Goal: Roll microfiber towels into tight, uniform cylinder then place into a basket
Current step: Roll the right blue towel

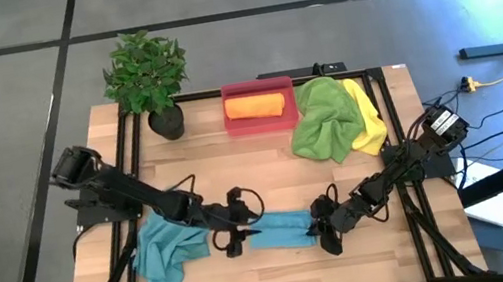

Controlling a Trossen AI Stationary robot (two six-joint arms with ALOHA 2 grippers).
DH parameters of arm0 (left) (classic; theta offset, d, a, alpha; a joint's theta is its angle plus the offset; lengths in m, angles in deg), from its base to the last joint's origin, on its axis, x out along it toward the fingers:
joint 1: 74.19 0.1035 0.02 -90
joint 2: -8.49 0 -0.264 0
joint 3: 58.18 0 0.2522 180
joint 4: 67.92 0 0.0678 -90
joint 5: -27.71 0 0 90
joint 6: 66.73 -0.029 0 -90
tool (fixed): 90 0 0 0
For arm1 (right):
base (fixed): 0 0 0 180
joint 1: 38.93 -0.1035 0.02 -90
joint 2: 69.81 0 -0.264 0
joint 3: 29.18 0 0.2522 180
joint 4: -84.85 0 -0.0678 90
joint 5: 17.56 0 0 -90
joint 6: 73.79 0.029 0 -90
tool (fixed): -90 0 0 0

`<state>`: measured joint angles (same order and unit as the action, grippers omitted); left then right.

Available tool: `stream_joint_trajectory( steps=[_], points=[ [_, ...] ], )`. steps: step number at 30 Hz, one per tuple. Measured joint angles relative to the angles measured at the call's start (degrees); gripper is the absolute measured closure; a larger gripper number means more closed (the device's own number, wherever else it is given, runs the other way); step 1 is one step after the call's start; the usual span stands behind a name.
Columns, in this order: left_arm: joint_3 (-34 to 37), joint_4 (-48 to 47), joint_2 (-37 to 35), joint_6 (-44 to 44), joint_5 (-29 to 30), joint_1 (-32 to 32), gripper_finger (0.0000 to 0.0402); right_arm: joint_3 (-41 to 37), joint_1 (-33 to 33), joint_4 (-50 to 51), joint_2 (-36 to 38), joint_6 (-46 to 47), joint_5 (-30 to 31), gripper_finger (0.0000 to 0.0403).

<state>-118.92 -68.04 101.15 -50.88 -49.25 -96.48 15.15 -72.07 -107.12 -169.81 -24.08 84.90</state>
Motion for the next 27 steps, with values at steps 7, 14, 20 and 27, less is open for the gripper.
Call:
stream_joint_trajectory(
  steps=[7,14,20,27],
  points=[
    [0.0,10.4,6.5,0.2,-0.2,-0.2,0.0224,0.0,0.0,0.0,0.0,-0.4,0.0,0.0391],
    [0.0,17.8,10.3,0.0,-3.1,0.0,0.0224,0.0,0.0,0.0,0.0,-0.4,0.0,0.0391],
    [-0.1,18.8,10.3,0.0,-3.1,0.0,0.0224,0.0,0.0,0.0,0.0,-0.4,0.0,0.0391],
    [-0.1,18.4,10.3,0.0,-3.1,0.0,0.0224,0.0,0.0,0.0,0.0,-0.4,0.0,0.0391]
  ],
)
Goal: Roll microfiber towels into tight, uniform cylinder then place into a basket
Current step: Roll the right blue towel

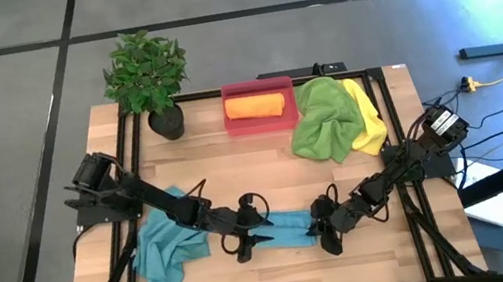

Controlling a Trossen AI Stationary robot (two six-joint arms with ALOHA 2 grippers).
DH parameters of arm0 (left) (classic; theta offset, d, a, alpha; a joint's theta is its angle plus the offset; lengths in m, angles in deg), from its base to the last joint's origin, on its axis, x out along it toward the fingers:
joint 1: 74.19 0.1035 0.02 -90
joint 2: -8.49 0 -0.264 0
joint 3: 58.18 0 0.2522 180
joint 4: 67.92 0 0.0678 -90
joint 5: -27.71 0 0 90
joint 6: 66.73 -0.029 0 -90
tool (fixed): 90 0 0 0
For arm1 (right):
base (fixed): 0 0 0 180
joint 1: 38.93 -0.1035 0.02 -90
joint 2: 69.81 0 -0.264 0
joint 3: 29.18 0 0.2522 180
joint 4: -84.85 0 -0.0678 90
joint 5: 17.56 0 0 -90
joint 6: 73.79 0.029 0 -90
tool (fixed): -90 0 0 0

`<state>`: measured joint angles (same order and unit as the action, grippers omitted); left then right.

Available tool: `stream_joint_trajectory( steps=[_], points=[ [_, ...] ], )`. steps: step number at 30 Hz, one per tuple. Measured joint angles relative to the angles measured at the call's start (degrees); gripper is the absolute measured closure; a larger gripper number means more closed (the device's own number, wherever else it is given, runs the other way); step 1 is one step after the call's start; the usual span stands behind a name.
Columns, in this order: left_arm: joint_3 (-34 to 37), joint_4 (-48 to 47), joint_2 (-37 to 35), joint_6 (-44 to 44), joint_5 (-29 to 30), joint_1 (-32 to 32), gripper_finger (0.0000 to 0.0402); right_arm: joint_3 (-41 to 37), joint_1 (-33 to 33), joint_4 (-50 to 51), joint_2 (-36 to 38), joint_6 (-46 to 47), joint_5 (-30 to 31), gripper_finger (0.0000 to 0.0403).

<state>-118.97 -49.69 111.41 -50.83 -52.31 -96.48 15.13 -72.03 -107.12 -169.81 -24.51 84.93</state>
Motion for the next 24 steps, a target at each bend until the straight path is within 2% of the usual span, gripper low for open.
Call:
stream_joint_trajectory(
  steps=[9,13,15,20,24],
  points=[
    [0.0,-5.1,0.0,0.0,0.1,-1.7,0.0224,0.0,0.0,0.0,0.0,-0.1,0.0,0.0391],
    [0.0,3.4,2.5,-1.3,1.1,-2.2,0.0224,0.0,0.0,-0.1,0.0,-0.2,0.1,0.0391],
    [-2.7,6.2,4.4,-3.4,0.0,-2.1,0.0224,-0.1,0.0,-0.3,0.0,-0.2,0.0,0.0391],
    [-11.9,-6.1,7.8,-6.6,-3.1,-0.9,0.0224,-0.1,0.0,-0.4,0.0,-0.1,0.1,0.0391],
    [-17.7,-16.1,10.1,-8.5,-2.7,-0.6,0.0224,-0.1,0.1,-0.3,0.0,-0.3,0.0,0.0391]
  ],
)
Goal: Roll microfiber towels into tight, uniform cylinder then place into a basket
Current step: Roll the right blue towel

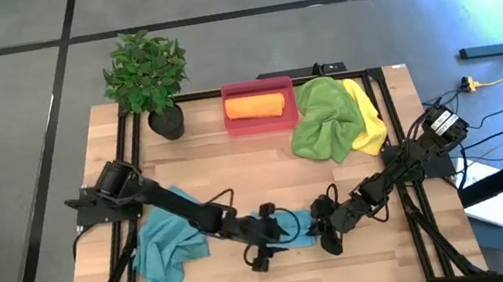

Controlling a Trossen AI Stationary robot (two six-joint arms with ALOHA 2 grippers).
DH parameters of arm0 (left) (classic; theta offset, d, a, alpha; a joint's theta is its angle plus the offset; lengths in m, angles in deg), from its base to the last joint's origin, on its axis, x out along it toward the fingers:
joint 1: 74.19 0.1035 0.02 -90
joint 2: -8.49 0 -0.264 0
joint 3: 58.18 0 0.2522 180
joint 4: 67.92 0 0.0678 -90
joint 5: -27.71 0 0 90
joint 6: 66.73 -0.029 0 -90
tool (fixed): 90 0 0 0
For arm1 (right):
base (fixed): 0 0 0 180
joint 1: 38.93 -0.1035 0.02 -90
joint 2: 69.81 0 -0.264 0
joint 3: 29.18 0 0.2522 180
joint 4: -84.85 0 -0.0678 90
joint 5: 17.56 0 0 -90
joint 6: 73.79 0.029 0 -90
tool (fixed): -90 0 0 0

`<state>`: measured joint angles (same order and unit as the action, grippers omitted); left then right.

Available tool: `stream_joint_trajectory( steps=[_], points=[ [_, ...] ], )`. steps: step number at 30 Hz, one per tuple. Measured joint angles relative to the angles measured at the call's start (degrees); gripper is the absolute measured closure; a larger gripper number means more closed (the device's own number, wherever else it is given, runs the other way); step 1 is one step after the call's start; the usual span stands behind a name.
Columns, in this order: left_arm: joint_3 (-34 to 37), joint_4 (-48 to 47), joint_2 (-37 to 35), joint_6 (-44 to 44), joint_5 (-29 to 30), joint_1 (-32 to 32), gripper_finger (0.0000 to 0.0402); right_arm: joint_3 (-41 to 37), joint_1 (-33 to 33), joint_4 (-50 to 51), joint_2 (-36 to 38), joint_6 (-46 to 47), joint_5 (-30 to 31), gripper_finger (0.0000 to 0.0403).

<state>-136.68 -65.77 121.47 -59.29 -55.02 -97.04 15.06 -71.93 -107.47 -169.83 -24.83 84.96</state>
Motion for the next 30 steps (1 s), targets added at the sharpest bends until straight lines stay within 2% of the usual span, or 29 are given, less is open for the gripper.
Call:
stream_joint_trajectory(
  steps=[13,25,30],
  points=[
    [1.0,-3.9,1.2,2.6,1.3,0.1,0.0224,0.0,0.0,0.0,0.0,-0.4,0.3,0.0391],
    [1.0,-9.4,1.2,3.0,8.9,0.1,0.0224,0.0,0.0,0.0,0.0,-0.5,0.3,0.0391],
    [1.0,-9.9,1.2,3.1,9.7,0.1,0.0225,0.0,0.0,0.0,0.0,-0.6,0.3,0.0391]
  ],
)
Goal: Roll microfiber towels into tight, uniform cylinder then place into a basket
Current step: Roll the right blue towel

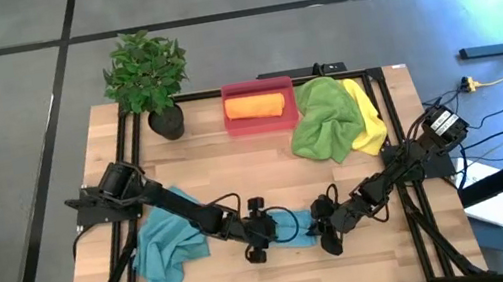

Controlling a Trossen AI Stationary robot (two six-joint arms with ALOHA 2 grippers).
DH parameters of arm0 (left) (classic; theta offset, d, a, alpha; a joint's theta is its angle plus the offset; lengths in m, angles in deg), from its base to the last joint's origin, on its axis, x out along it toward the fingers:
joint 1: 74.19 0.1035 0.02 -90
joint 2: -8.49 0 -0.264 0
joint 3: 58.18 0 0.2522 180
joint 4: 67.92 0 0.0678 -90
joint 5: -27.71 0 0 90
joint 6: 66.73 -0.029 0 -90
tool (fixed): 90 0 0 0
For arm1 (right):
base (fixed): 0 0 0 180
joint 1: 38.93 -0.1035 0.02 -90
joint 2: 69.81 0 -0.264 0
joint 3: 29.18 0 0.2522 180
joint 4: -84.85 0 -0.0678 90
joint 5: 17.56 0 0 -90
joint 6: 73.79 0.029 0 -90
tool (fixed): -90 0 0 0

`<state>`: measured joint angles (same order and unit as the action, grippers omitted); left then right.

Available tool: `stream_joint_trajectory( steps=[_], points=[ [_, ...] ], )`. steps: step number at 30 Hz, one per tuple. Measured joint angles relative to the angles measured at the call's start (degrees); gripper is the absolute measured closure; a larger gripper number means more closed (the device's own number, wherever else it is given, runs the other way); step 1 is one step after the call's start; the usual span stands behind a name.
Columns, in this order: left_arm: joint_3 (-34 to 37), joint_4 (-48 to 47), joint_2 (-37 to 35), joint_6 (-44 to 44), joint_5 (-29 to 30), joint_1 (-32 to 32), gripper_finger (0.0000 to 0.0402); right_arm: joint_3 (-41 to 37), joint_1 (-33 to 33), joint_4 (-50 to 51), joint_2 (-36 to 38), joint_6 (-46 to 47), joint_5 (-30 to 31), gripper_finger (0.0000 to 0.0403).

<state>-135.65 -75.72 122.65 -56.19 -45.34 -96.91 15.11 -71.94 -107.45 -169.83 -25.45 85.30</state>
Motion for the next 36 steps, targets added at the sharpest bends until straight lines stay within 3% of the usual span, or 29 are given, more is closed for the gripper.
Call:
stream_joint_trajectory(
  steps=[11,31,36],
  points=[
    [-0.3,1.3,3.8,1.6,0.4,0.0,0.0225,0.0,0.0,-0.1,0.0,0.0,0.9,0.0374],
    [-0.1,0.9,4.2,1.6,0.1,0.0,0.0225,0.0,0.0,-0.3,0.0,-1.4,3.2,0.0363],
    [-0.1,0.9,4.2,1.6,0.0,0.0,0.0224,-0.1,0.0,-1.0,0.0,-3.6,3.3,0.0342]
  ],
)
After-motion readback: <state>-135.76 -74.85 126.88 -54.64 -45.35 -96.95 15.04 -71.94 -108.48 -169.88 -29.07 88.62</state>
